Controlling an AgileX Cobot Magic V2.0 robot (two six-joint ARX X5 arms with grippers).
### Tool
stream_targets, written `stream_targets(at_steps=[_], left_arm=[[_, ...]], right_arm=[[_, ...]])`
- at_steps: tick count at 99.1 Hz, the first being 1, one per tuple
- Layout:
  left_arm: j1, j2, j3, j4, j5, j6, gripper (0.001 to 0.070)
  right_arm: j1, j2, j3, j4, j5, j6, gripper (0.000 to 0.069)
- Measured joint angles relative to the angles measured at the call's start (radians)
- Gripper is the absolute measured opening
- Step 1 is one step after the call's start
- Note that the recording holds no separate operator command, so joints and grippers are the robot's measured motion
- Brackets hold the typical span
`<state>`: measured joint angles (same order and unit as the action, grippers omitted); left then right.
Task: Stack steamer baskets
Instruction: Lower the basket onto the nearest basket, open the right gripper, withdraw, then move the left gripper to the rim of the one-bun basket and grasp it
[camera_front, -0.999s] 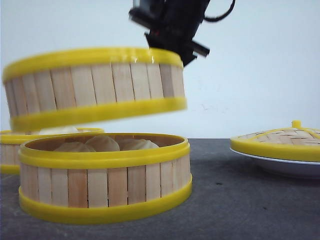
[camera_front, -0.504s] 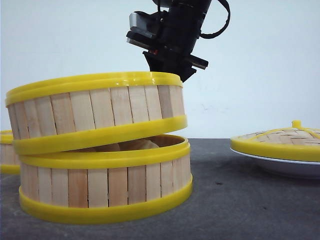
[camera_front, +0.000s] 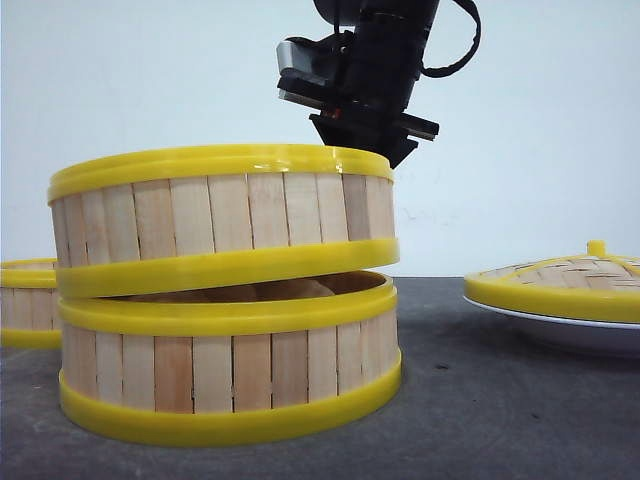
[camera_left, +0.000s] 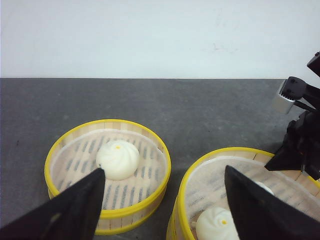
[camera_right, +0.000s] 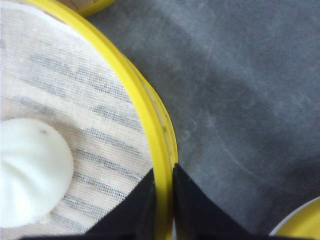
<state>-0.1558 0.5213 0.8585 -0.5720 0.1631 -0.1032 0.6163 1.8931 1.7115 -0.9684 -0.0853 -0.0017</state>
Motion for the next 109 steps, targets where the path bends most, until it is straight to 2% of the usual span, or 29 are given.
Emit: stream_targets(at_steps=[7, 19, 27, 50, 77, 109], left_arm=[[0.0, 0.0, 0.0, 0.0, 0.0, 0.0, 0.0462], [0.0, 0.0, 0.0, 0.0, 0.0, 0.003, 0.0462], [0.0, 0.0, 0.0, 0.0, 0.0, 0.003, 0.0462], [0.0, 0.0, 0.0, 0.004, 0.0, 0.006, 0.0462], [0.0, 0.0, 0.0, 0.01, 0.0, 0.006, 0.0462], [0.0, 0.031, 0.0, 0.03, 0.0, 0.006, 0.0462]], right_arm=[[0.0, 0.0, 0.0, -0.008, 0.003, -0.003, 0.009], [-0.002, 0.0, 0.0, -0.01, 0.007, -0.003, 0.0288], [-0.006, 0.0, 0.0, 0.007, 0.008, -0.003, 0.0334], [-0.008, -0.054, 0.0, 0.072, 0.007, -0.003, 0.035], [0.007, -0.384, 0.001, 0.197, 0.034, -0.008, 0.035], [0.032, -0.678, 0.002, 0.169, 0.091, -0.028, 0.035]])
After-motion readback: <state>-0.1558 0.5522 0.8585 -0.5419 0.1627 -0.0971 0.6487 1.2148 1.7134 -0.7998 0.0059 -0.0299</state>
